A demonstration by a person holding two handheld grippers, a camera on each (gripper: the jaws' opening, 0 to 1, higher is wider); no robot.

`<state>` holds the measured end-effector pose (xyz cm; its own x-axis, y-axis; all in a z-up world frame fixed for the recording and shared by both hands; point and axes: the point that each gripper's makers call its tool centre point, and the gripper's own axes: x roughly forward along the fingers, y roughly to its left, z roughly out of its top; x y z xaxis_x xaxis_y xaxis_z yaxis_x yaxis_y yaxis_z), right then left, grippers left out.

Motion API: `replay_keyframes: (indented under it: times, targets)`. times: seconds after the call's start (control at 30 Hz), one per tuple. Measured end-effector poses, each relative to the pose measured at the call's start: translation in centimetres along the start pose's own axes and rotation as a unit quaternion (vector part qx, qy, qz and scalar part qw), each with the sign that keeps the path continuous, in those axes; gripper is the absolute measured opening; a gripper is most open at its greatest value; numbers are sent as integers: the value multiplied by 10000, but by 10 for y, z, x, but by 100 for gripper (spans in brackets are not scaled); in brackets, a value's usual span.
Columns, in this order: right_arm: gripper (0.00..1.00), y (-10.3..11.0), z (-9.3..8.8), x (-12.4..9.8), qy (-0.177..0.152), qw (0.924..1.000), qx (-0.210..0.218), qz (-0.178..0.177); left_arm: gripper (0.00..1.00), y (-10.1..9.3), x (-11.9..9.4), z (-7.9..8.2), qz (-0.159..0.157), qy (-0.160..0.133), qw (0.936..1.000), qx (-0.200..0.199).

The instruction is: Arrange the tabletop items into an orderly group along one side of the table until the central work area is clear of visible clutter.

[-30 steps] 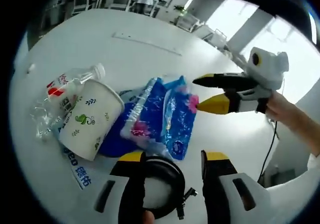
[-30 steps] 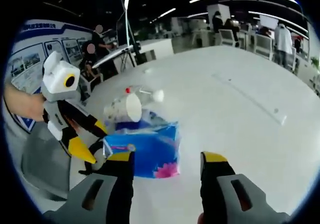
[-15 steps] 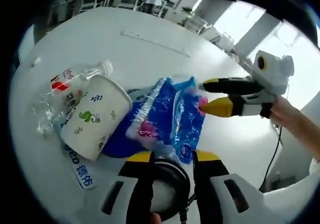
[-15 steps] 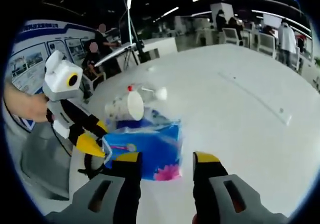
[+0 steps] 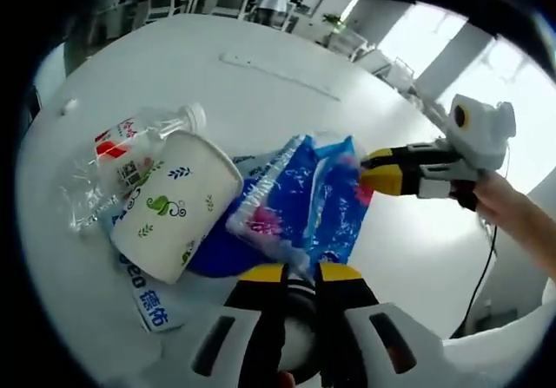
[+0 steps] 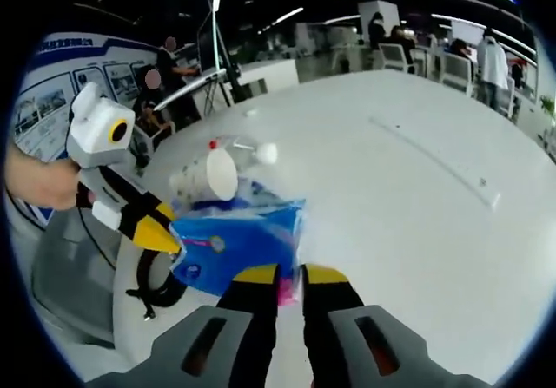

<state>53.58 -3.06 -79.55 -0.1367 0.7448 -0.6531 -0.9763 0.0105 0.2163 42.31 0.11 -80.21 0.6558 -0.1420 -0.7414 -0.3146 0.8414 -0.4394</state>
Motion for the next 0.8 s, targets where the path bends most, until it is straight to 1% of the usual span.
replay_keyframes:
  times: [0.07,0.1,0.17,0.4,0.53,0.67,0.7,0.8]
  targets:
    - [1,-1,-1,-1,-17,10000,56,-4,3,2,0,1,48,-21,10000,-6]
    - [0,-1,-1,-2,-47,9998,173,13,2,3,0,1,45,-35,10000,-11]
    - [0,-1,-1,-4,-61,9997,245,6,0,3,-1,2,47,-54,10000,-1]
    - [0,2,-3,-13,-156,9991,387,-28,0,2,-3,4,50,-67,9999,109]
    - [0,3,-3,-19,-202,9990,386,-77,0,0,-4,8,48,-84,9998,192]
    - [0,2,-2,-27,-277,9987,409,-160,0,-4,-3,11,-18,-47,9995,316]
    - [0,2,-2,-30,-289,9986,403,-198,0,-6,-2,11,-56,7,9993,378]
    - [0,1,-1,-37,-342,9984,319,-304,0,-10,-1,18,-79,23,9984,565]
